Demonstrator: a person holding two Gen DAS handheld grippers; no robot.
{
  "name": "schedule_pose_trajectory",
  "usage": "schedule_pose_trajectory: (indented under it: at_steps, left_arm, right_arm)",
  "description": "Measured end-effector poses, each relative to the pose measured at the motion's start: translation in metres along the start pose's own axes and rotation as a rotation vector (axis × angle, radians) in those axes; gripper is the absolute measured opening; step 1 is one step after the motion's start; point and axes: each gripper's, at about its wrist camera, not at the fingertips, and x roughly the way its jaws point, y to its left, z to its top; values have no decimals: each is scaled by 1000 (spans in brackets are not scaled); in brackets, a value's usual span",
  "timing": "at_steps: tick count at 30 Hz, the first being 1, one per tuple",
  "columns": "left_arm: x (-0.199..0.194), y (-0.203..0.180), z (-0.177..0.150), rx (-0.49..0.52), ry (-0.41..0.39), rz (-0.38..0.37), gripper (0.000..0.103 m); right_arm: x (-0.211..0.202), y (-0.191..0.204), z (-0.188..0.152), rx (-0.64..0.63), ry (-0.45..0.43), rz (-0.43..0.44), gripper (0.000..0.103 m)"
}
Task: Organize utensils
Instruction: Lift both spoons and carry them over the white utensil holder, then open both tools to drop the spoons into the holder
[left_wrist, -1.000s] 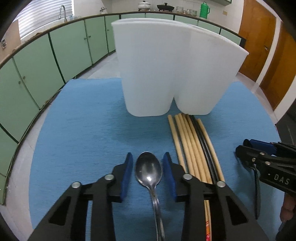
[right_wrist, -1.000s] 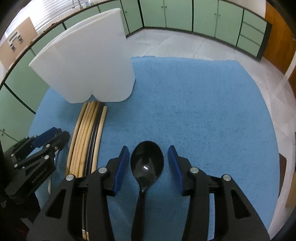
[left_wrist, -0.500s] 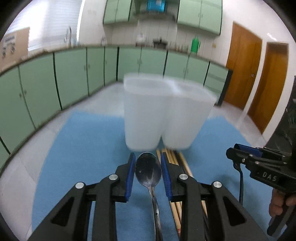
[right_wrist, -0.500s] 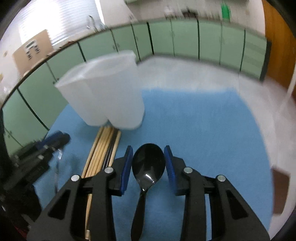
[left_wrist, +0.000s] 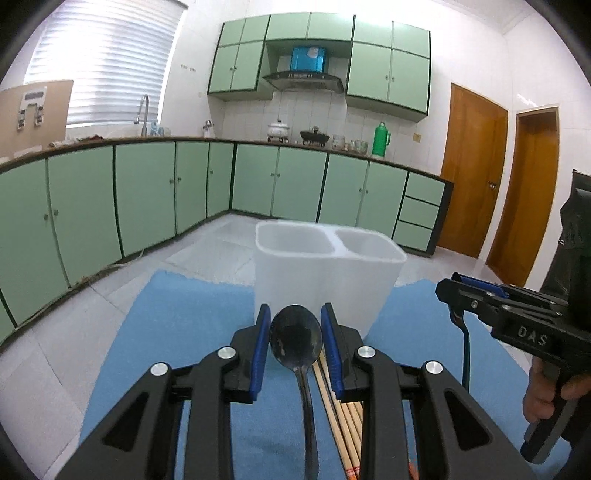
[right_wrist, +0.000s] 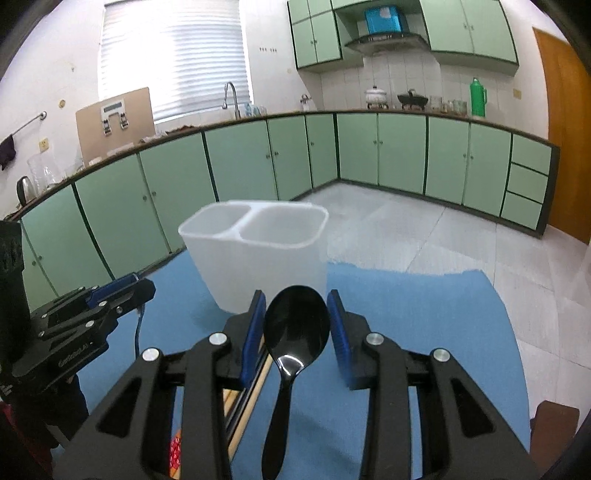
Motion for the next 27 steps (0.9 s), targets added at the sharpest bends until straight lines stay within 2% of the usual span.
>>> schedule_pose_trajectory:
  at_steps: [7, 15, 20, 22, 25, 27]
  left_arm:
    - [-24, 4, 30, -21, -100, -22, 27]
    - [-40, 11, 99, -38, -261, -87, 27]
    - [-18, 8, 136, -19, -320, -83, 27]
    - [-2, 6, 144, 2, -331, -58, 27]
    - [25, 6, 146, 7, -311, -51, 27]
    - [46, 6, 141, 2, -267, -46, 27]
  right_arm:
    - [-12, -2, 37, 4, -148, 41, 33]
    - [-2, -9, 86, 17, -273, 92, 33]
    - [14, -17, 114, 35, -338, 78, 33]
    - [25, -20, 119, 38, -348, 56, 33]
    - [47, -24, 122, 34, -341, 20, 33]
    - [61, -28, 118, 31, -318, -4, 33]
